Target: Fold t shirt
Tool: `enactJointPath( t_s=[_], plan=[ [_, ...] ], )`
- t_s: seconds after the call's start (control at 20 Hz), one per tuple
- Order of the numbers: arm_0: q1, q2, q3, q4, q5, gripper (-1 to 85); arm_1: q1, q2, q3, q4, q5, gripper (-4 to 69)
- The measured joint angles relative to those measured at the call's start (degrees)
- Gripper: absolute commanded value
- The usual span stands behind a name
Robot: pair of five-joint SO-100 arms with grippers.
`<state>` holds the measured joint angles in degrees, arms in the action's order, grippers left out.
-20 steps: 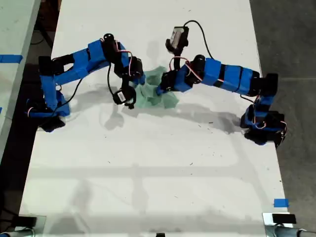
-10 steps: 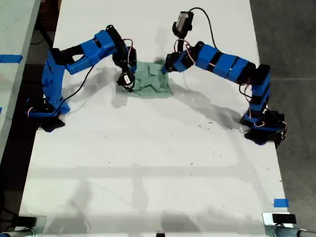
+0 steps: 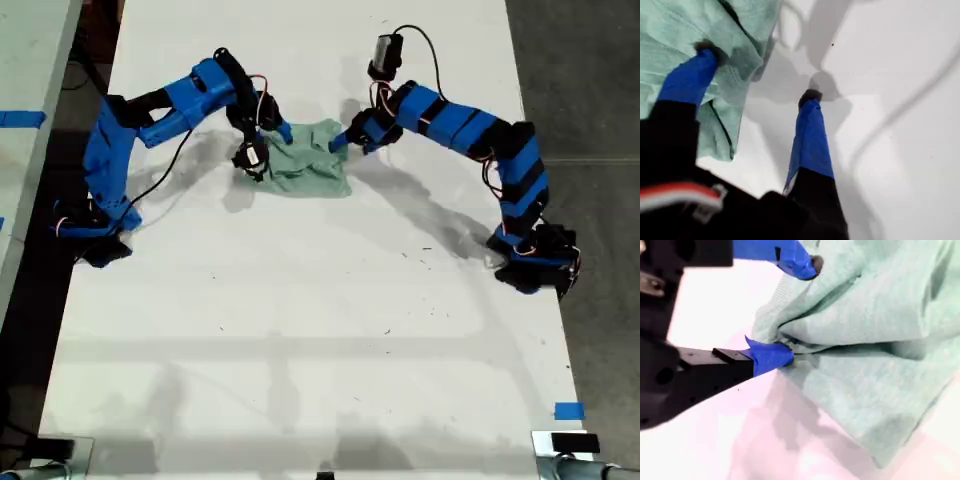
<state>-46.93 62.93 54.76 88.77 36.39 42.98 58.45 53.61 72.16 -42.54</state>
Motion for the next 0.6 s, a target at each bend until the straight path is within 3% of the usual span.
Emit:
enactJointPath(
  t_s=[0.2,0.4,0.5,0.6],
  plan=[
    [-1.05,13.36,1.32,3.60,-1.41,22.7,-1.76,7.03,-5.89,7.91,0.26,36.0],
    [-0.18,30.41,7.38,4.22,-7.47,19.2,-2.20,19.95,-5.89,22.24,5.10,23.6],
    [4.57,41.31,13.45,4.22,-13.18,15.3,-3.69,32.17,2.20,27.33,8.70,20.0],
    [11.51,54.32,19.16,4.22,-19.25,11.6,-6.59,49.66,17.31,28.30,11.51,15.4]
  ],
)
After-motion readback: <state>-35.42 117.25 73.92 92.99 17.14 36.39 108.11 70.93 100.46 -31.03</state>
